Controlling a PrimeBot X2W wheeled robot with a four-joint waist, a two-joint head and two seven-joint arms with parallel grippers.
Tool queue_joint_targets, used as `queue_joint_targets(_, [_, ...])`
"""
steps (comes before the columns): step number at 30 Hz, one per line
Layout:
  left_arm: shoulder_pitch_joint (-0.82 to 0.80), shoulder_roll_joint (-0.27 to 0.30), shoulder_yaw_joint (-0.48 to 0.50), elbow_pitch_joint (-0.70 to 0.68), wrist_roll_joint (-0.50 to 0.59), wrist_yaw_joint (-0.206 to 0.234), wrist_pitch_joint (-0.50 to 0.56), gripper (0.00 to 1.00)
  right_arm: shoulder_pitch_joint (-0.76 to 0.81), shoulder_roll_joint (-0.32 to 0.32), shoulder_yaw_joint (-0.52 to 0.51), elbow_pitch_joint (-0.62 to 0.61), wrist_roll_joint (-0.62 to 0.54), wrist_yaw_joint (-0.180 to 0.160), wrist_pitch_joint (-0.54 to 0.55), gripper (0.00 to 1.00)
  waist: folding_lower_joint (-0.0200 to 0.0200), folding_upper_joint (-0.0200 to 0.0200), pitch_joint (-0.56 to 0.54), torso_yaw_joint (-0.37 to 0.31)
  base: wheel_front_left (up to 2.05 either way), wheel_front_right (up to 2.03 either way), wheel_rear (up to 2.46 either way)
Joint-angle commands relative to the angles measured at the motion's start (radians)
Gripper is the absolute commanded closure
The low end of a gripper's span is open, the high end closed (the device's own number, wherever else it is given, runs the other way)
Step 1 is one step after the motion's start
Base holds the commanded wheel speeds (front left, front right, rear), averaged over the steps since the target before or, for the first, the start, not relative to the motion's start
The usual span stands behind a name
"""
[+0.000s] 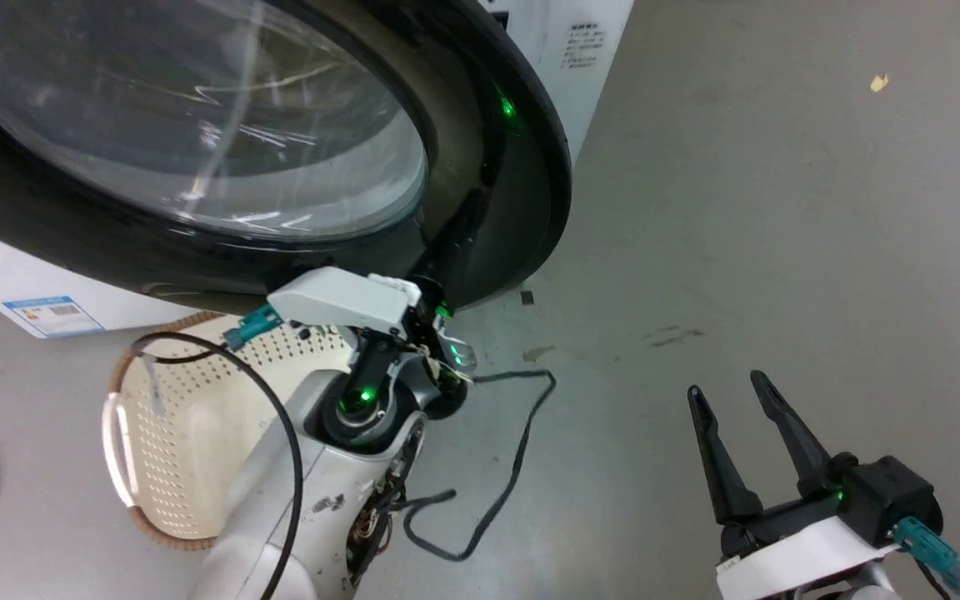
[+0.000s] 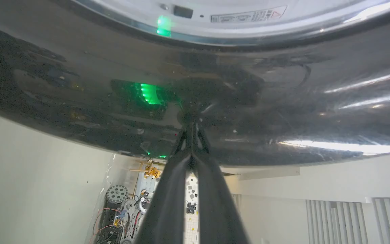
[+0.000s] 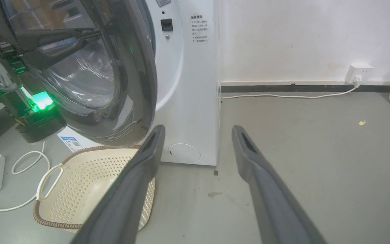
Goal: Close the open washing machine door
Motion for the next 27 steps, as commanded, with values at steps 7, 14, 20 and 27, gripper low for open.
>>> queue_joint_targets(7, [0.104,0.034,-0.087,0.02,0.133,-0.026,-0.001,0.26,0.016,0.002,-0.031,-0.009,-0.032,0.001,-0.003,0.0,-0.0003,-0.0001,-0.109,0.082,0.0,0.0,0.0])
queue_joint_targets(14, [0.309,0.183,-0.192,-0.1,0.459,-0.027,-0.186,0.0,0.085,0.002,-0.047,-0.02,-0.054,0.001,-0.003,0.0,-0.0003,-0.0001,-0.234,0.195,0.0,0.0,0.0])
queue_joint_targets(20, [0.402,0.331,-0.189,-0.17,1.055,0.102,-0.229,0.0,0.143,0.002,-0.05,-0.029,-0.068,0.001,-0.003,0.0,-0.0003,-0.0001,-0.306,0.281,0.0,0.0,0.0])
queue_joint_targets(27, [0.598,0.306,-0.059,-0.355,1.536,0.269,-0.229,0.0,0.152,0.002,-0.041,-0.038,-0.081,0.001,-0.003,0.0,-0.0003,-0.0001,-0.331,0.313,0.0,0.0,0.0])
